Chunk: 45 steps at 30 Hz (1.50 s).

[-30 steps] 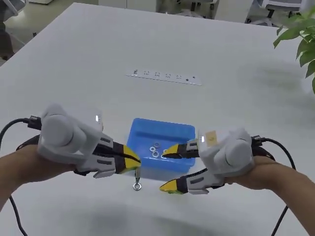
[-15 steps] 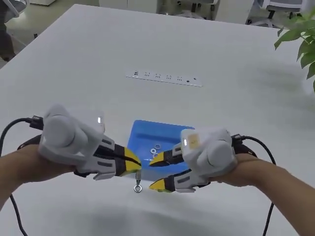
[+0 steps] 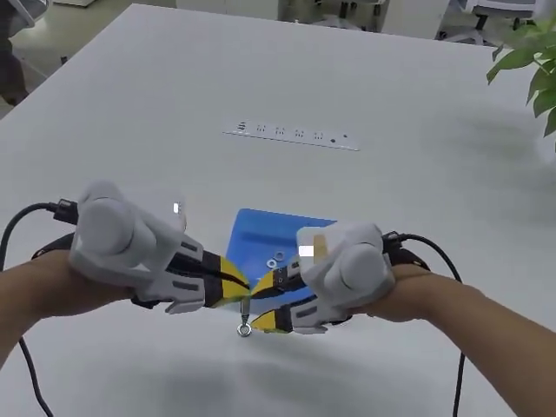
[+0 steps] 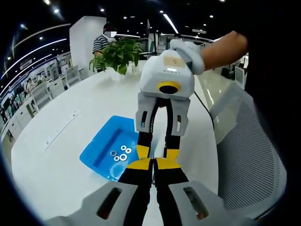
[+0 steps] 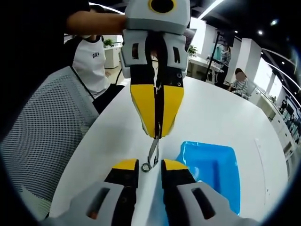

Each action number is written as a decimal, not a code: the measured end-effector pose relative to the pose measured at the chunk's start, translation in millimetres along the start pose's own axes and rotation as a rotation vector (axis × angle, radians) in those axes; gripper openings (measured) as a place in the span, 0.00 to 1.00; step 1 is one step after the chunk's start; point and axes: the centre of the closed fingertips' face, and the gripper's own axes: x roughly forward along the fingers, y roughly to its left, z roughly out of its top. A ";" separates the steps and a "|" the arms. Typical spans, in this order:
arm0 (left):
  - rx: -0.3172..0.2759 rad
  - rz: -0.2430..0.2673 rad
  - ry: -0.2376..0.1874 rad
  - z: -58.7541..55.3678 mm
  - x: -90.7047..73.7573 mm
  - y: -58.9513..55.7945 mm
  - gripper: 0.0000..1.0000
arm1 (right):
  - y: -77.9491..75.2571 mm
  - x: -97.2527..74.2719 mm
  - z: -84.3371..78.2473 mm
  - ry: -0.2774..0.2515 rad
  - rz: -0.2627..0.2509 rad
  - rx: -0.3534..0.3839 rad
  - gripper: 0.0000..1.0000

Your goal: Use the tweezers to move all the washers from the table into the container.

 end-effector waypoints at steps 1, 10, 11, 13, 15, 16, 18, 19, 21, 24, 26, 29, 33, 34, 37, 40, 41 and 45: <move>-0.001 0.000 0.000 0.0 0.0 0.1 0.05 | 0.0 0.8 0.3 0.001 0.003 -0.003 0.19; 0.003 -0.008 0.006 -2.5 0.2 2.3 0.05 | -1.1 6.1 0.5 0.008 0.016 -0.027 0.13; 0.003 -0.009 0.007 -2.4 0.2 2.3 0.05 | -1.6 7.2 0.2 0.011 0.017 -0.031 0.12; 0.003 -0.010 0.009 -2.2 0.4 2.2 0.05 | -2.8 8.1 0.1 0.012 0.015 -0.036 0.11; 0.004 -0.009 0.011 -2.3 0.3 2.4 0.05 | -3.5 9.0 0.2 0.013 0.018 -0.040 0.10; 0.004 -0.008 0.013 -2.4 0.2 2.6 0.05 | -3.5 9.1 0.2 0.015 0.019 -0.044 0.10; 0.004 -0.010 0.015 -2.8 -0.1 2.7 0.05 | -3.4 9.3 0.4 0.016 0.022 -0.048 0.10; 0.004 -0.010 0.016 -2.9 -0.1 2.6 0.05 | -3.2 9.6 0.2 0.016 0.023 -0.048 0.10; 0.003 -0.011 0.017 -3.0 -0.1 2.3 0.05 | -2.9 9.7 0.1 0.017 0.025 -0.047 0.09; 0.002 -0.015 0.018 -3.4 0.1 1.0 0.05 | -2.3 9.8 0.0 0.021 0.027 -0.040 0.09; 0.004 -0.014 0.022 -3.3 0.4 -0.2 0.05 | -2.5 10.0 0.1 0.024 0.027 -0.036 0.08; 0.003 -0.015 0.026 -3.7 0.6 -1.3 0.05 | -1.8 10.2 -0.2 0.028 0.027 -0.022 0.08; 0.005 -0.016 0.031 -4.7 0.8 -1.9 0.05 | -1.6 10.5 -0.2 0.034 0.027 -0.017 0.08; 0.007 -0.014 0.033 -4.8 0.9 -1.9 0.05 | -1.7 10.7 -0.4 0.035 0.026 -0.016 0.08; 0.008 -0.013 0.037 -5.5 0.9 -1.9 0.05 | -1.6 10.6 -0.2 0.036 0.025 -0.007 0.07; 0.010 -0.008 0.039 -5.2 1.1 -2.4 0.05 | -1.6 10.4 -0.1 0.038 0.024 -0.002 0.07; 0.012 -0.006 0.038 -5.0 1.1 -2.9 0.05 | -1.5 10.4 -0.2 0.038 0.023 -0.002 0.07; 0.011 -0.006 0.041 -5.9 0.6 -3.5 0.06 | -0.6 10.4 0.5 0.040 0.022 -0.004 0.07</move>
